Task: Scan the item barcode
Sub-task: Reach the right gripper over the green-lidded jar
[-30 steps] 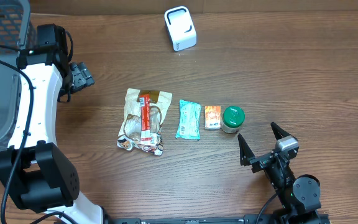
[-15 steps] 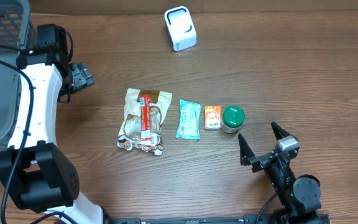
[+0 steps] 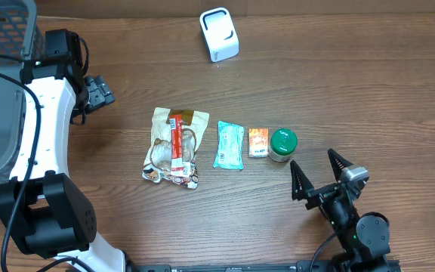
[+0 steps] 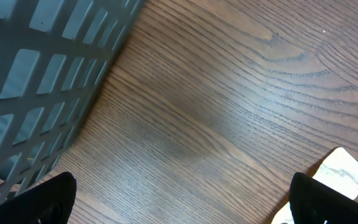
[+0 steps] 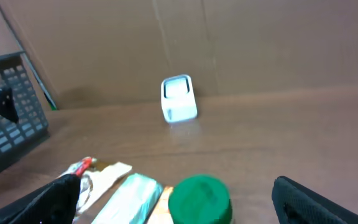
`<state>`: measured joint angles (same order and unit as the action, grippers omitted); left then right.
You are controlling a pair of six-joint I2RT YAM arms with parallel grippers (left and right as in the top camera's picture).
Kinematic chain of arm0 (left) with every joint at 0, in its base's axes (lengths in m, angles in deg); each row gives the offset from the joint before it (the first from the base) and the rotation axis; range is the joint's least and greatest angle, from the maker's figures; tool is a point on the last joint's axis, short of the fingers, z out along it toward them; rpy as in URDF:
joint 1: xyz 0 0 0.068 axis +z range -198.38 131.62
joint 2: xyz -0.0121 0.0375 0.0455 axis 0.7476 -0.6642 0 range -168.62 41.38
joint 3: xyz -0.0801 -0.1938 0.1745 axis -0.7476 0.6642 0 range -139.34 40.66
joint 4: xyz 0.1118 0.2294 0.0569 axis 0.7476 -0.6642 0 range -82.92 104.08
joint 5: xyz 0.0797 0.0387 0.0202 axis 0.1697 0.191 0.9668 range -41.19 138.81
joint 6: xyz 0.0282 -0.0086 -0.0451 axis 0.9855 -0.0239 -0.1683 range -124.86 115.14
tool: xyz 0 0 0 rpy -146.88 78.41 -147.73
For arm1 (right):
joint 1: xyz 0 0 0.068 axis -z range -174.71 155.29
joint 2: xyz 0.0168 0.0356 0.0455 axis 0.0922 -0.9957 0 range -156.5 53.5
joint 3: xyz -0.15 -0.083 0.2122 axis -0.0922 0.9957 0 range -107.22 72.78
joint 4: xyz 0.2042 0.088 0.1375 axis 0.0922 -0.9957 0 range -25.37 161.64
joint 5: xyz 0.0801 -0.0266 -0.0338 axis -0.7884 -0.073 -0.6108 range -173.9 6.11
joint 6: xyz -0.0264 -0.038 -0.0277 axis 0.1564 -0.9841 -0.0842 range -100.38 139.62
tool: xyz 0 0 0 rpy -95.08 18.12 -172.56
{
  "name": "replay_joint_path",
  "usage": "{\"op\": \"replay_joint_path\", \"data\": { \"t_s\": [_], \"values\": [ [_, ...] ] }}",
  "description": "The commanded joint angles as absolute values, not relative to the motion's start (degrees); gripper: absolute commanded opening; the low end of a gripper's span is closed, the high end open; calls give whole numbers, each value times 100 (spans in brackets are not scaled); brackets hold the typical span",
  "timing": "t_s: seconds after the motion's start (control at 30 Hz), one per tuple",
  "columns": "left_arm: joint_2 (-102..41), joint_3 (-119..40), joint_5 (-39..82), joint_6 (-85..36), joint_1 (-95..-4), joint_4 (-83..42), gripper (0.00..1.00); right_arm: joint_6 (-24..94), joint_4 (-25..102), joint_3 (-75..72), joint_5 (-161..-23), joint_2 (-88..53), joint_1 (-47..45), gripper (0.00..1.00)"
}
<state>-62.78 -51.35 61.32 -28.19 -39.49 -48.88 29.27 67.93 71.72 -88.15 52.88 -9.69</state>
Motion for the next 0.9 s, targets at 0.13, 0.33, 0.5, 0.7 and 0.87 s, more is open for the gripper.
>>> {"op": "replay_joint_path", "data": {
  "t_s": [0.13,0.33,0.5,0.7,0.87],
  "values": [
    [-6158,-5251,6207,-2668,-3939,-4866,100,3323,5532,5649,-8555,5237,-945,100],
    [-6158,-5251,6207,-2668,-3939,-4866,100,3338,4380,4158,-8334,4564,-947,100],
    [-6158,-5251,6209,-2668,-3939,-4866,100,3541,3475,2840,-8353,3642,-947,100],
    [-6158,-5251,6209,-2668,-3939,-4868,100,3756,2369,1234,-8402,2169,-947,100],
    [-6158,-5251,6207,-2668,-3939,-4866,100,3762,1497,244,-8620,951,-947,100]
  ]
}}
